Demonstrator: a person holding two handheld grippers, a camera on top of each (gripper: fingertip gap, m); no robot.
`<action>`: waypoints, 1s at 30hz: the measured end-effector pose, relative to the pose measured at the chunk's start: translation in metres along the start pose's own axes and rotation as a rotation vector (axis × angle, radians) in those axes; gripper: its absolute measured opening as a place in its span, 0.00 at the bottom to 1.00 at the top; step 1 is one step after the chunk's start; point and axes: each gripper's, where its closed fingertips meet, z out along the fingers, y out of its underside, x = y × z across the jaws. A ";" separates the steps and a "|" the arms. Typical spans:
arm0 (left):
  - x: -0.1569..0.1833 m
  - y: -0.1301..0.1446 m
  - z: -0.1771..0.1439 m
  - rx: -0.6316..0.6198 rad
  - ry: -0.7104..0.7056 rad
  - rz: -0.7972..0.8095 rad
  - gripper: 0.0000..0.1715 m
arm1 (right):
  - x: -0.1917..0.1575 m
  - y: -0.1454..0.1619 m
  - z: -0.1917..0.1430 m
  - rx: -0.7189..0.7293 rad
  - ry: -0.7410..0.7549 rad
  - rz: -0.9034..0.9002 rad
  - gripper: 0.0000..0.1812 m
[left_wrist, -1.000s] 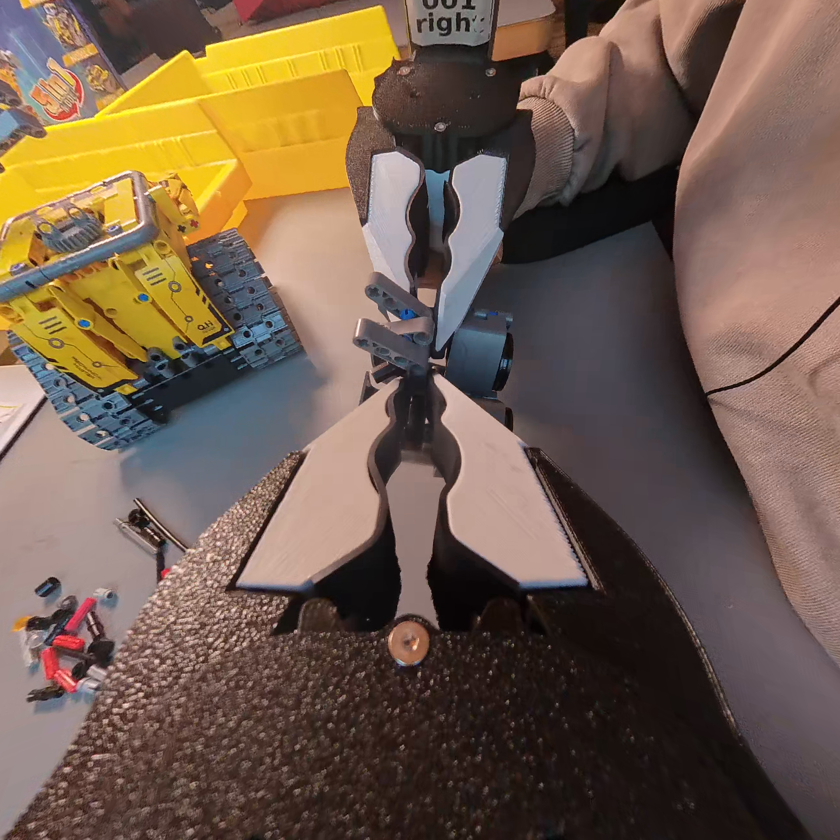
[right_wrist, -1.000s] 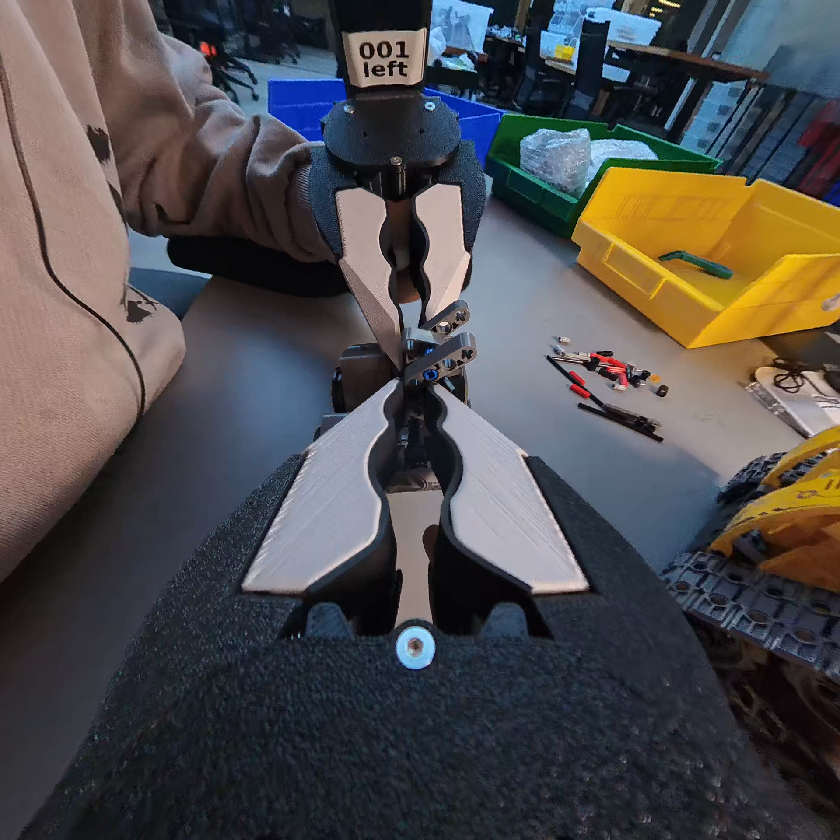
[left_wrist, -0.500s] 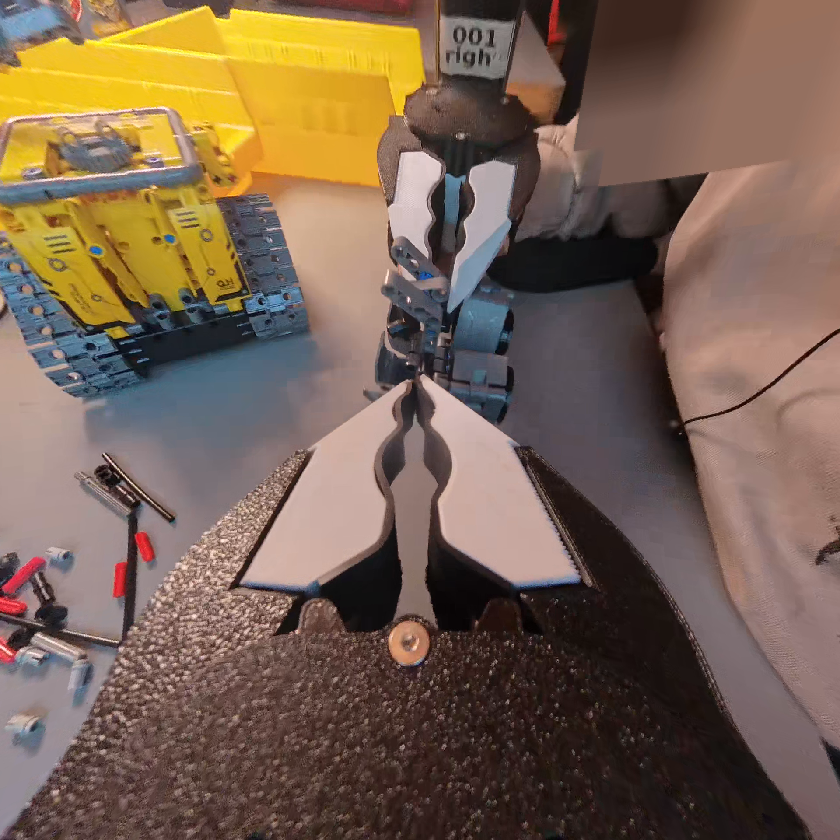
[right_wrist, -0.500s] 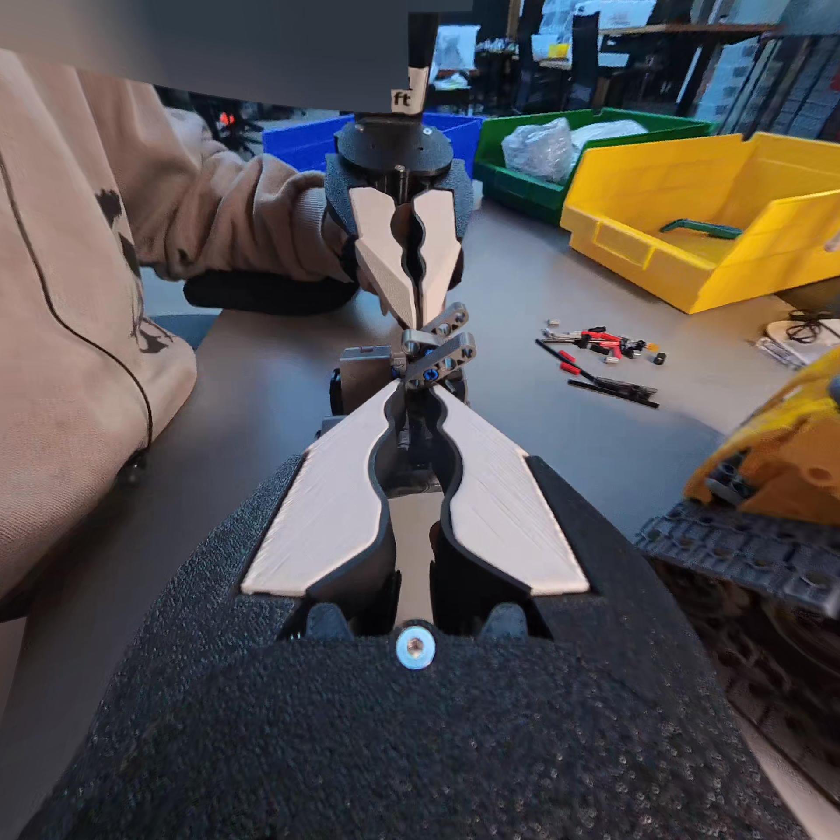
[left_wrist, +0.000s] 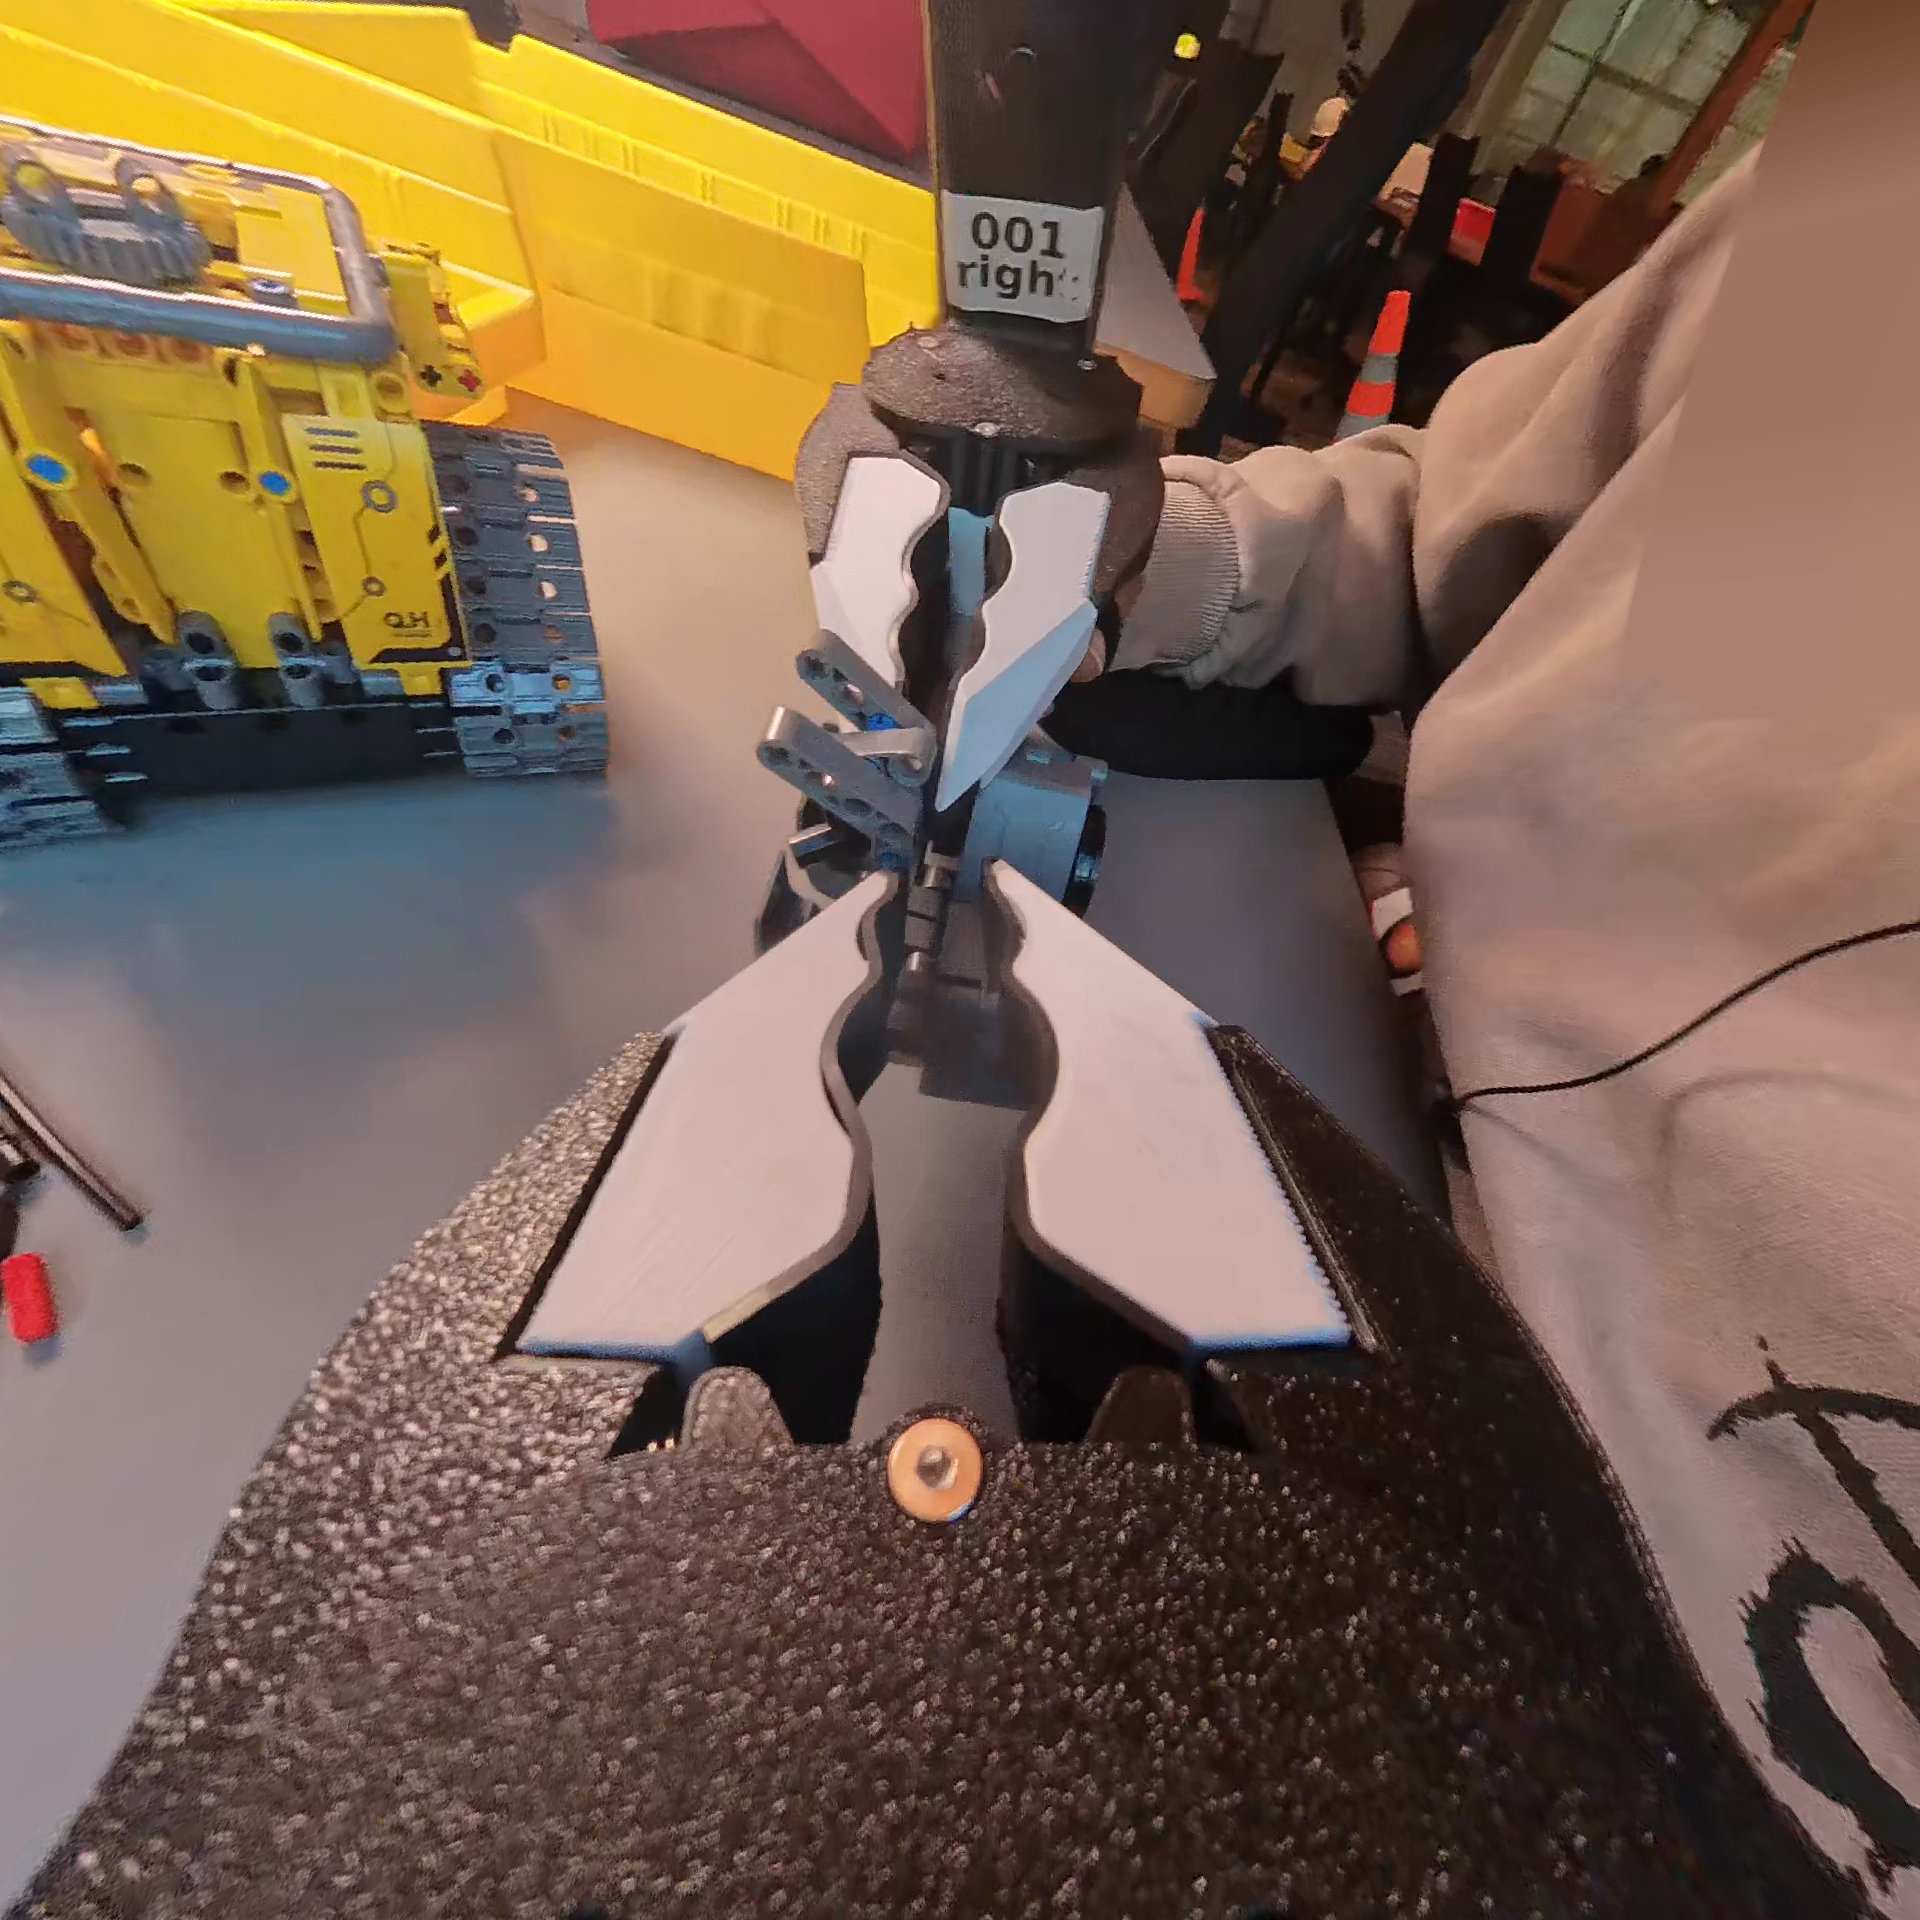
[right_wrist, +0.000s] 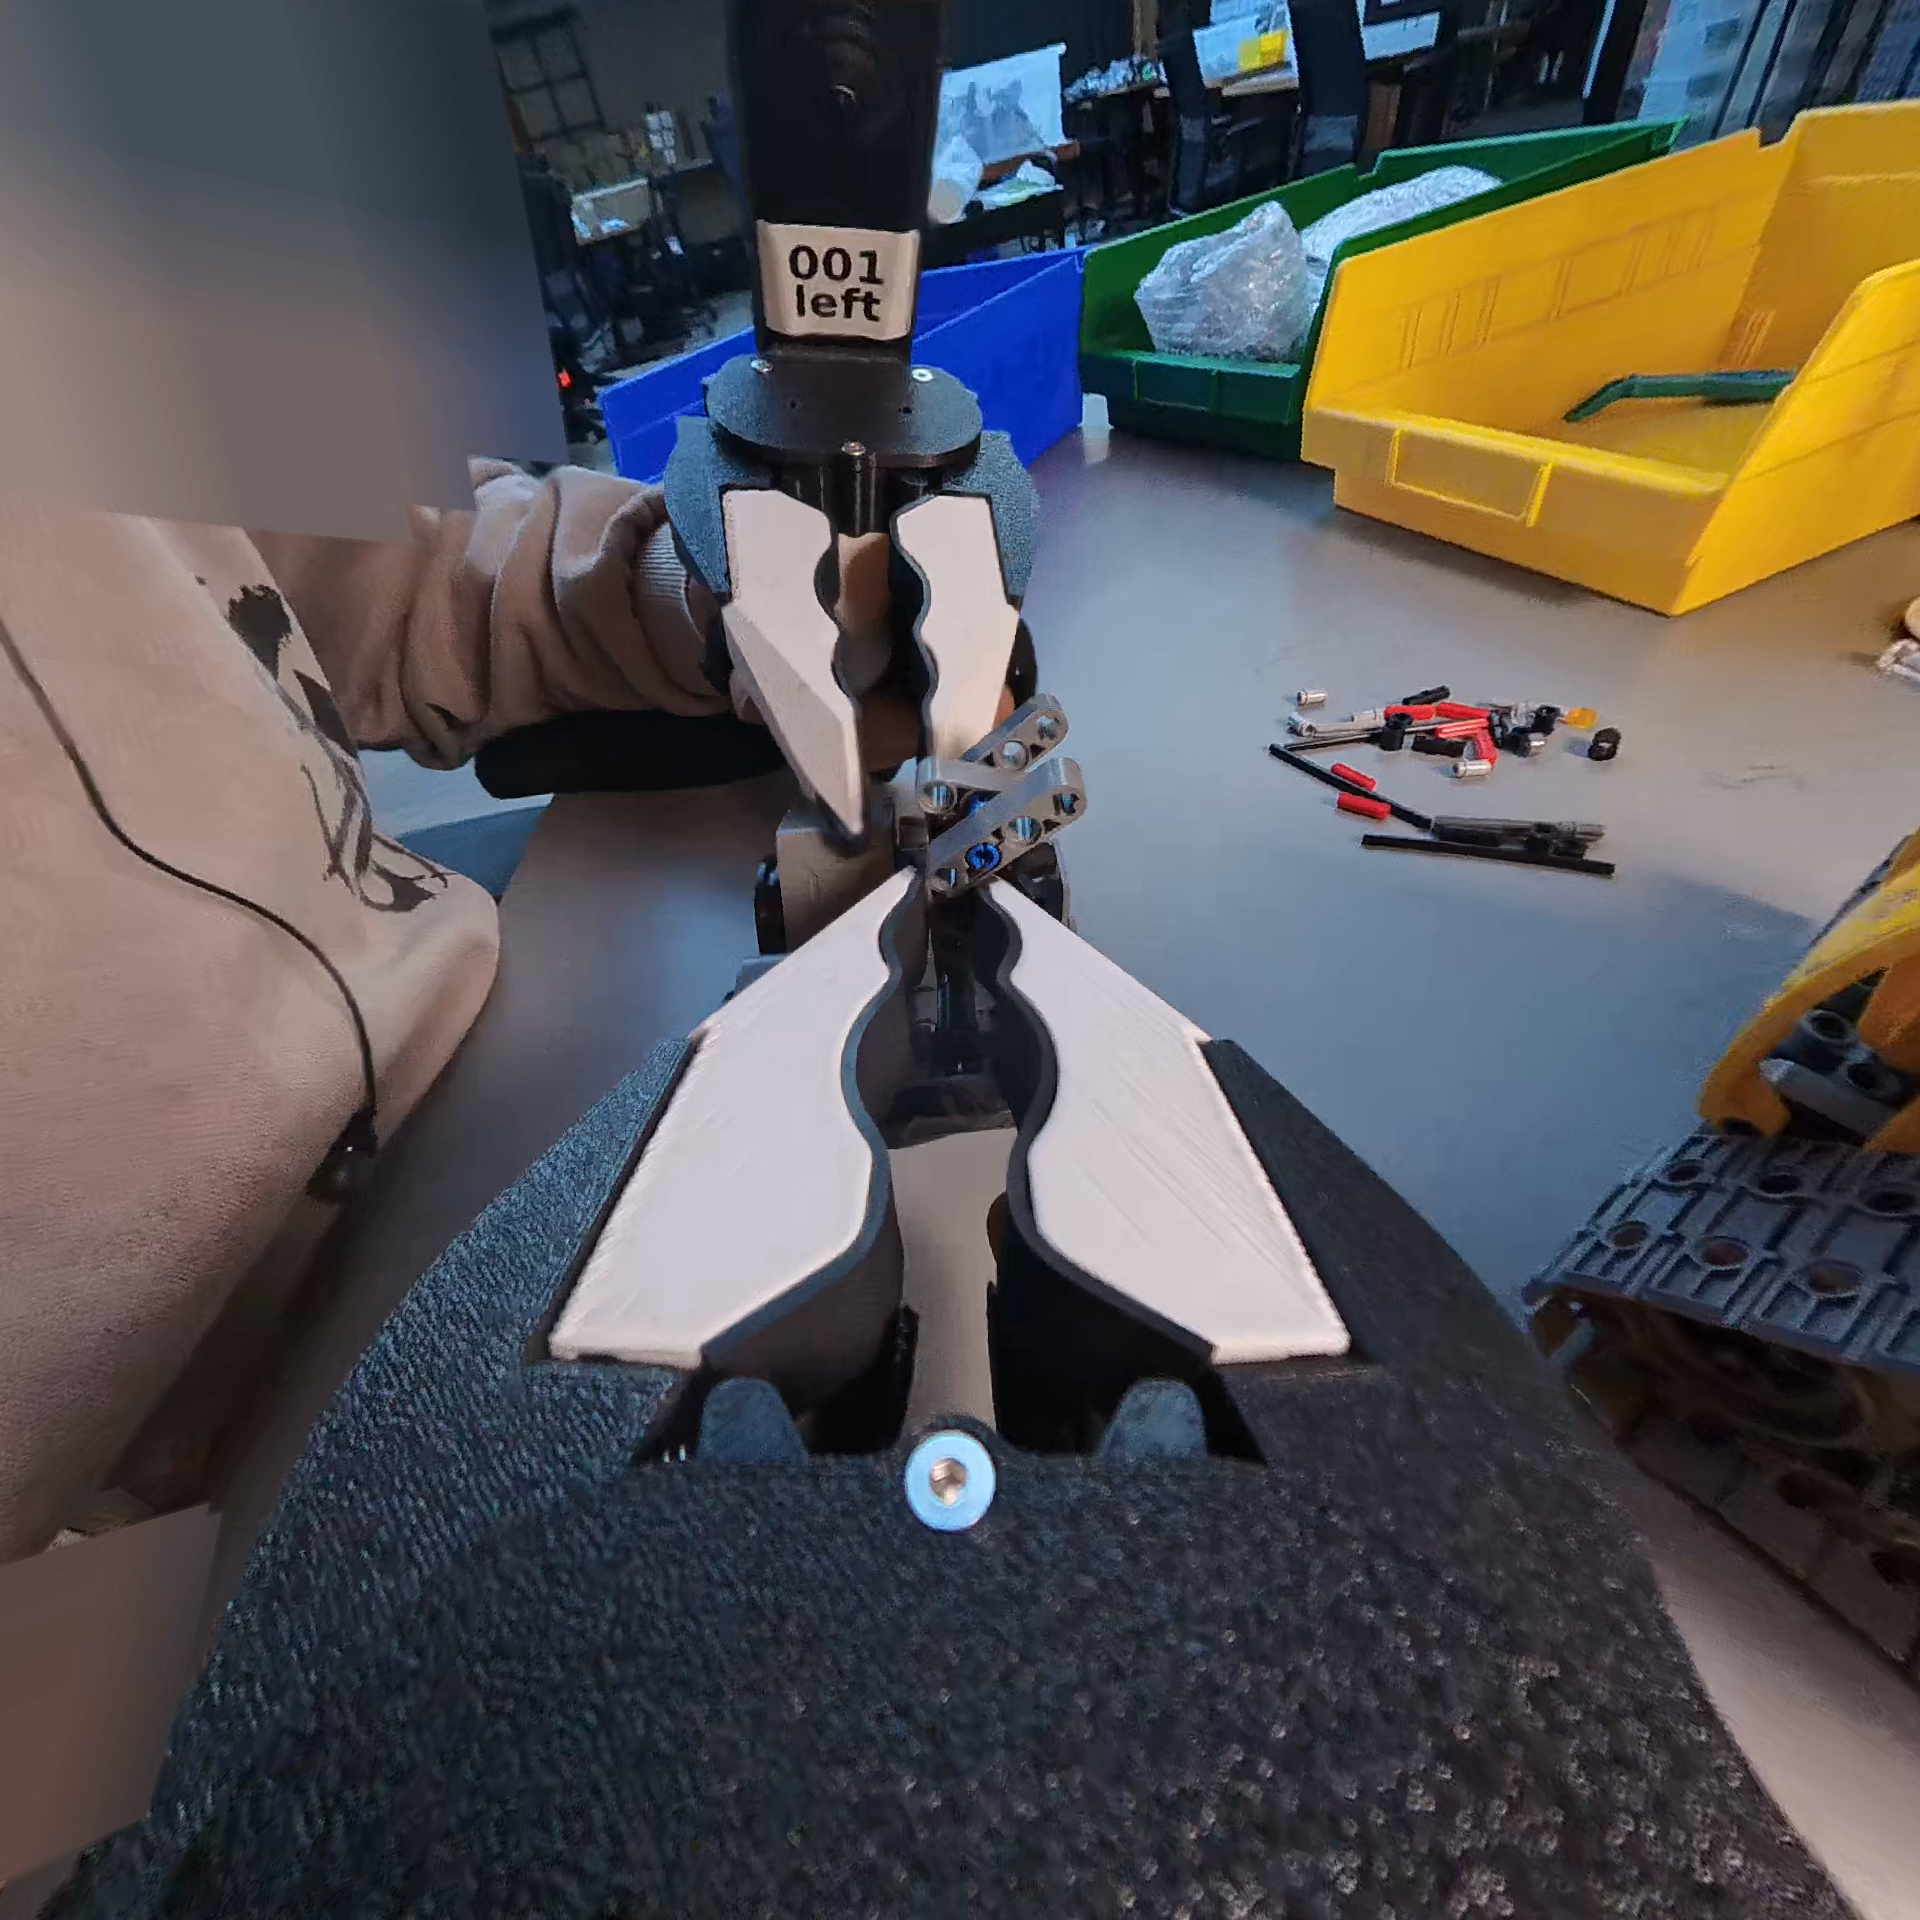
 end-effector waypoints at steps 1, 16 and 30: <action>-0.005 0.000 0.000 0.002 -0.025 -0.005 0.06 | 0.003 0.000 0.000 0.007 0.009 0.022 0.04; -0.011 -0.002 -0.003 0.029 -0.020 -0.135 0.11 | 0.000 0.000 0.003 0.015 -0.011 0.098 0.04; -0.012 -0.001 0.005 0.008 -0.046 -0.105 0.07 | -0.003 -0.001 0.006 0.017 0.002 0.041 0.05</action>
